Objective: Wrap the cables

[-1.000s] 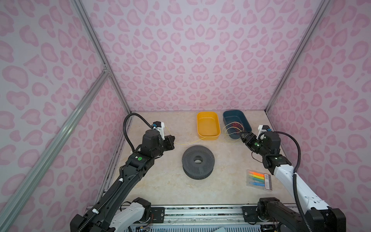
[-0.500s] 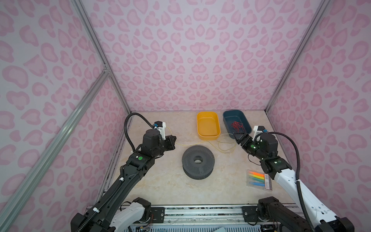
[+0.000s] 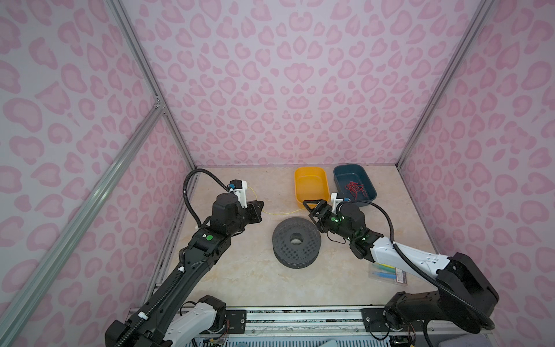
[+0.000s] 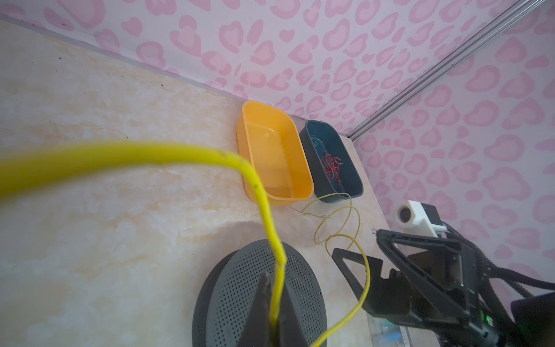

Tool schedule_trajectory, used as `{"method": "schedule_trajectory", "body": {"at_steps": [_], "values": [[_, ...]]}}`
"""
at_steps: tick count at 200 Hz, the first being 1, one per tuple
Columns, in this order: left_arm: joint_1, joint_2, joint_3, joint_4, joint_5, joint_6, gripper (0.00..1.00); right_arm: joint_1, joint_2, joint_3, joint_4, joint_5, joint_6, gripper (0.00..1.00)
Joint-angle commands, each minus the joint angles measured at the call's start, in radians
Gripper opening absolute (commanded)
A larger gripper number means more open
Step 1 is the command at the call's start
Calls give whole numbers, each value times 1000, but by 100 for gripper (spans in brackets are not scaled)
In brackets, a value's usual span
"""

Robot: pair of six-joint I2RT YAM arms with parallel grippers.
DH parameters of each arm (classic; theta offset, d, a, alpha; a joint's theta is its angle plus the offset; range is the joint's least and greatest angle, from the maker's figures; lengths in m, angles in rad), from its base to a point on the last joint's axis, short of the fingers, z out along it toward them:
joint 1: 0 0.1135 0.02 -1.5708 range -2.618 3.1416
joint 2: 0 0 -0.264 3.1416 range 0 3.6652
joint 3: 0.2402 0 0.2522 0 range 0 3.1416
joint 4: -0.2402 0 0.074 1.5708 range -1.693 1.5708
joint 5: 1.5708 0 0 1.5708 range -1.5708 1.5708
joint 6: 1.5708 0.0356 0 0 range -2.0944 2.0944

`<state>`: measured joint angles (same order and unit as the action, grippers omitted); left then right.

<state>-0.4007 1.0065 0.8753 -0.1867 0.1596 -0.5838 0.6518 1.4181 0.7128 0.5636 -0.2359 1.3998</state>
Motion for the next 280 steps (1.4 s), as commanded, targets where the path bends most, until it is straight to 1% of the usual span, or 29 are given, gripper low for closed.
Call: {"method": "schedule_trajectory", "body": {"at_steps": [1,3,11,13,15,18,22,23,25,35,38,43,45,49,54,69,89,117,152,163,172,181,192,205,210,219,239,258,280], "values": [[0,-14,-10,54,1,-7,3,14,74,14,226,19,121,71],[0,-14,-11,53,0,-6,4,14,76,13,232,20,122,70],[0,-17,-13,49,-2,-4,3,16,92,17,256,19,131,59],[0,-18,-12,48,-2,-4,4,16,94,17,259,20,133,55],[0,-20,-13,46,-2,-3,3,17,94,17,260,20,134,54],[-1,-21,-14,45,-4,-1,4,14,99,16,270,24,134,47],[0,-24,-16,43,-4,1,4,14,101,15,279,26,135,40],[0,-24,-16,44,-3,2,4,14,101,15,279,26,135,40],[0,-25,-17,44,-4,3,4,13,102,15,281,27,135,35],[0,-31,-19,39,-10,5,3,11,106,13,284,26,139,20],[0,-33,-19,38,-11,7,3,11,105,13,285,26,139,18],[0,-36,-19,35,-13,9,4,8,105,10,285,25,134,10],[0,-38,-19,34,-15,9,4,8,105,10,285,26,135,10],[0,-41,-18,32,-16,9,3,9,101,6,280,30,135,4],[-1,-44,-18,30,-18,10,4,10,98,0,279,32,134,0],[1,-56,-15,25,-28,-1,3,8,80,-28,284,54,137,0],[2,-74,3,21,-10,-30,4,8,42,-57,274,81,133,0],[2,-114,31,9,-18,-49,3,16,-32,-67,189,113,91,0],[5,-140,66,-39,-45,-32,5,17,-122,-63,76,161,28,0],[9,-144,79,-61,-65,-22,9,18,-142,-60,47,175,9,0],[13,-143,86,-75,-74,-15,15,17,-155,-57,26,182,-6,0],[21,-145,92,-83,-75,-12,19,16,-165,-50,12,184,-26,0],[33,-148,100,-93,-70,-9,28,17,-177,-39,-18,184,-49,0],[56,-155,112,-104,-65,-1,35,16,-191,-33,-45,188,-76,0],[70,-157,119,-111,-66,1,42,16,-195,-33,-51,190,-81,0],[88,-164,131,-122,-62,8,48,17,-202,-35,-56,193,-89,0],[133,-176,164,-151,-62,26,57,13,-217,-22,-93,193,-120,0],[138,-174,192,-182,-53,51,64,13,-230,-6,-127,202,-150,0],[137,-168,162,-152,44,36,69,13,-233,15,-159,213,-184,0]]}}
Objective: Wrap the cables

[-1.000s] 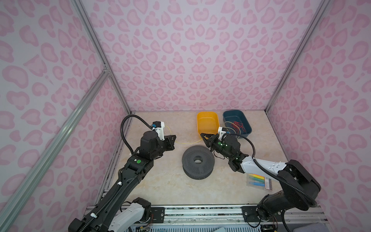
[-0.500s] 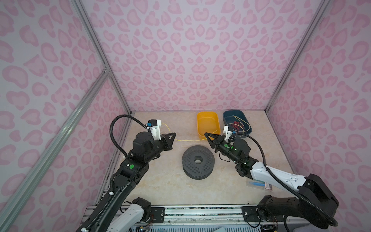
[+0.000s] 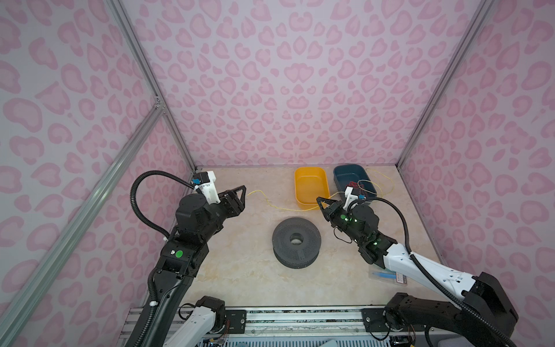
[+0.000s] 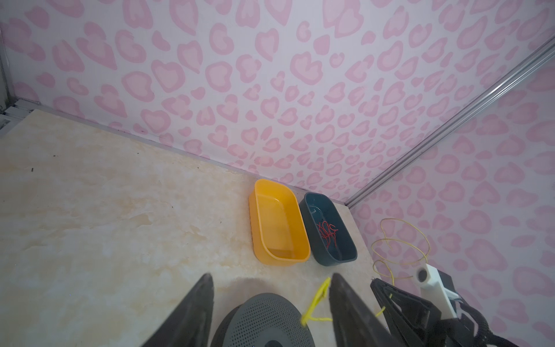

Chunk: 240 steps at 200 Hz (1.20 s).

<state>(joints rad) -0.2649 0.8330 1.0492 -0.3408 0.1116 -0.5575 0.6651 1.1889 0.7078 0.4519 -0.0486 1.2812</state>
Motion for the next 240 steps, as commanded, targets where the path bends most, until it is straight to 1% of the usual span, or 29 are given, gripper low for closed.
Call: {"method": "schedule_trajectory", "body": {"at_steps": [1,16,38,52,61,77,97,114,140,162,167,171,174,185,208,213,240], "values": [[2,6,-14,4,97,8,69,0,-3,21,-48,27,-67,0],[-8,4,-36,23,149,-19,72,0,1,25,-54,43,-74,0],[-56,-19,-78,87,168,-65,79,0,14,39,-61,40,-86,0],[-92,-5,-74,101,171,-79,81,3,29,48,-58,30,-88,0],[-110,9,-63,96,163,-78,81,5,37,50,-53,26,-83,0],[-130,25,-68,104,116,-89,82,9,44,48,-39,21,-77,0],[-130,61,-79,105,74,-124,81,14,40,47,-34,25,-77,0],[-132,83,-110,146,58,-161,80,18,35,44,-35,29,-78,0],[-134,118,-117,179,33,-174,67,29,30,41,-36,26,-83,0],[-134,144,-111,188,13,-173,43,37,27,30,-35,24,-84,0],[-135,147,-111,192,9,-173,39,38,25,28,-37,24,-85,0],[-134,147,-112,196,9,-172,38,38,25,28,-37,24,-86,0],[-134,147,-114,200,9,-171,33,37,23,26,-37,25,-85,0],[-135,145,-115,199,4,-166,23,37,16,17,-41,34,-89,0],[-134,132,-114,182,-17,-148,5,34,-12,-2,-54,100,-104,0],[-134,128,-116,178,-21,-143,3,35,-18,-7,-53,117,-107,0],[-127,103,-121,162,-34,-120,3,-2,-53,-10,-93,137,-128,0]]}}
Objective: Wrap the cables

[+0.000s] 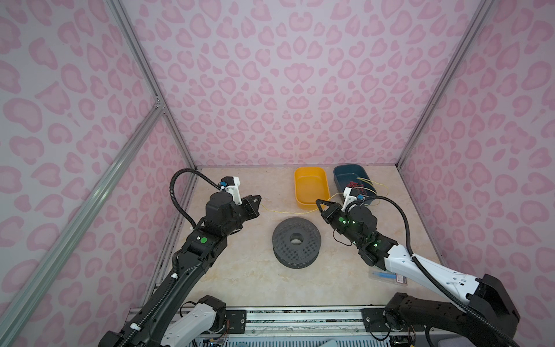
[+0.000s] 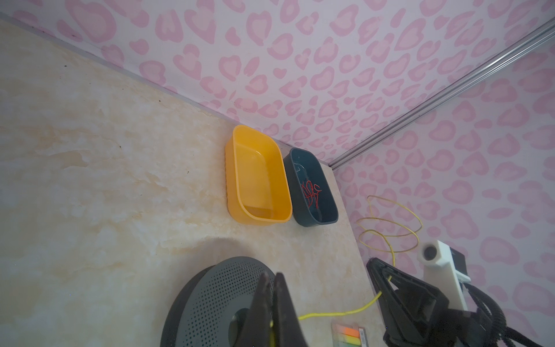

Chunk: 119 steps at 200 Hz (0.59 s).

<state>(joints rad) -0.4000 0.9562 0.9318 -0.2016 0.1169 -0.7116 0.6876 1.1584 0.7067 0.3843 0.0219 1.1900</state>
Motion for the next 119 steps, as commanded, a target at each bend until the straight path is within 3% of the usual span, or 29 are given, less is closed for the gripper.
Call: {"method": "schedule_trajectory", "body": {"at_steps": [1,81,119], "values": [[9,-21,-4,22,-40,35,3,-26,-24,-9,-26,66,-37,0],[64,-70,-42,-37,-25,68,4,-115,-115,-38,-70,71,-72,0],[95,-92,-40,-81,-32,87,22,-128,-129,-51,-81,60,-76,0]]}}
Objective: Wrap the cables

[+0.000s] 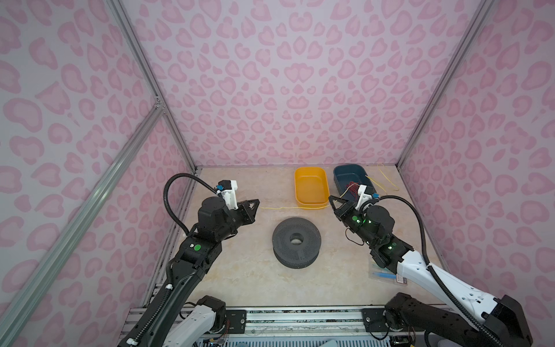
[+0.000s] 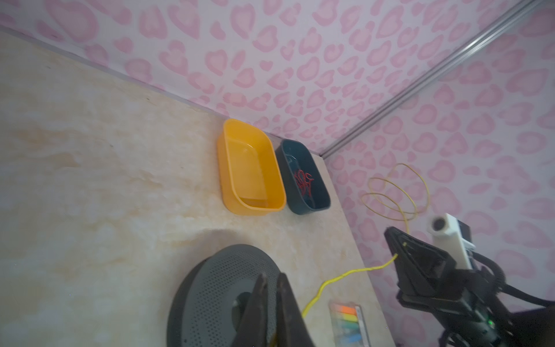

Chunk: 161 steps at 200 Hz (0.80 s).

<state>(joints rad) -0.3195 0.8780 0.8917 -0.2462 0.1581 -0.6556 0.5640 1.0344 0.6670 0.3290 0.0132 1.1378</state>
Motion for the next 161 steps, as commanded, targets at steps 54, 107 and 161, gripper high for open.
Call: {"method": "schedule_trajectory", "body": {"at_steps": [54,107,161], "values": [[56,-30,98,-137,-73,99,50,-4,7,7,-55,47,-47,0],[-265,167,486,-407,-305,371,65,2,108,104,-109,-30,-90,0],[-542,507,556,-319,-238,541,60,44,151,148,-106,-88,-91,0]]}}
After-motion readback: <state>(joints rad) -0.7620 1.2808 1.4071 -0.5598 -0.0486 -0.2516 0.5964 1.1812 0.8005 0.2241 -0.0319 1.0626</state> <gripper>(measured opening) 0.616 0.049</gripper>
